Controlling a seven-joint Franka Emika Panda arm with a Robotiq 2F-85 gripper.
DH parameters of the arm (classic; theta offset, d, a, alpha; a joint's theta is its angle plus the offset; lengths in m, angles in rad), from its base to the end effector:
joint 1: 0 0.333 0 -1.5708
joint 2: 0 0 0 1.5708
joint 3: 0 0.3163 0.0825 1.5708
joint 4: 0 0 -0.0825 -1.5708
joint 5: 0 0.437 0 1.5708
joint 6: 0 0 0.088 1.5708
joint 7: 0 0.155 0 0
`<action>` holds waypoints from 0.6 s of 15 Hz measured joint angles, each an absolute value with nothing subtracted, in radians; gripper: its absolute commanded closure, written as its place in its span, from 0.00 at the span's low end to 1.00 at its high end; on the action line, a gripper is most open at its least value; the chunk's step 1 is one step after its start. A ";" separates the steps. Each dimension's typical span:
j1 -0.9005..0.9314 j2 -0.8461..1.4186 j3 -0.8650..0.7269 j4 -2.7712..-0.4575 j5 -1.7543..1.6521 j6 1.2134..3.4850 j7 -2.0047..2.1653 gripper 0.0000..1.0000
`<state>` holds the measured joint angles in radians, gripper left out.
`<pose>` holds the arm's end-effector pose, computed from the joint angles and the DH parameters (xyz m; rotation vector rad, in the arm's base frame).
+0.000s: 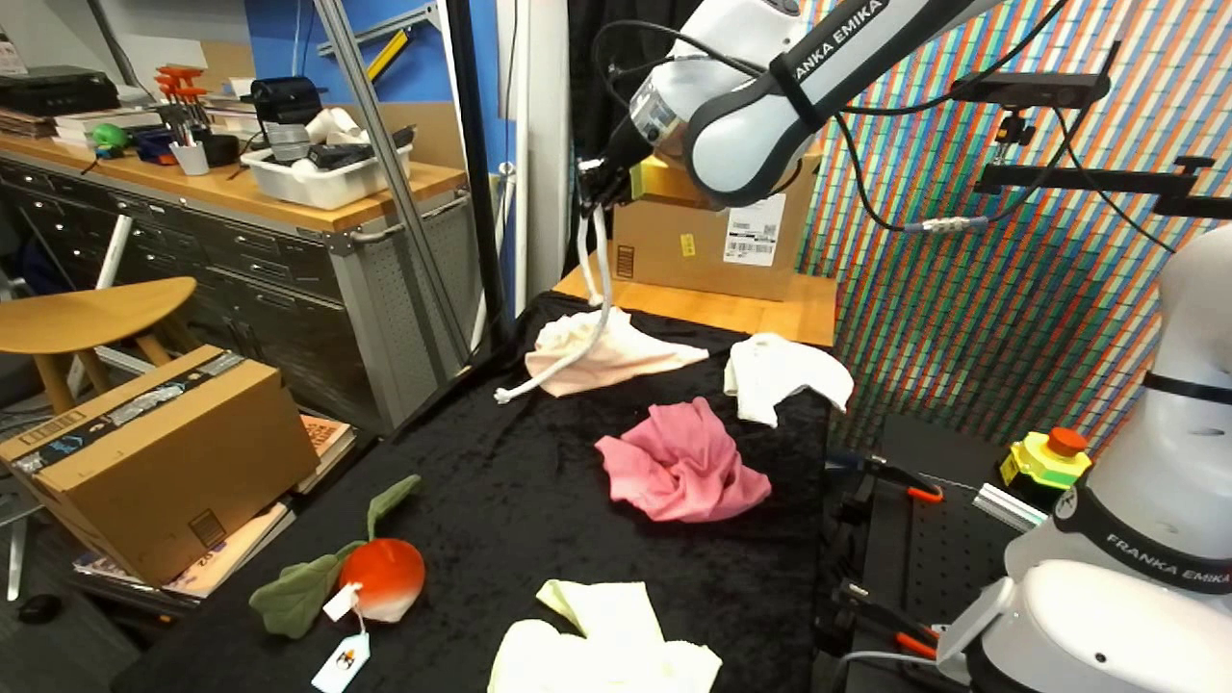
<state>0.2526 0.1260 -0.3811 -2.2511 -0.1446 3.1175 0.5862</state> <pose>0.6489 -0.0700 0.3277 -2.7526 0.7772 -1.1225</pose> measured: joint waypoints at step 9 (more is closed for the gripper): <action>0.423 0.242 -0.689 -2.153 -0.285 3.210 0.755 0.93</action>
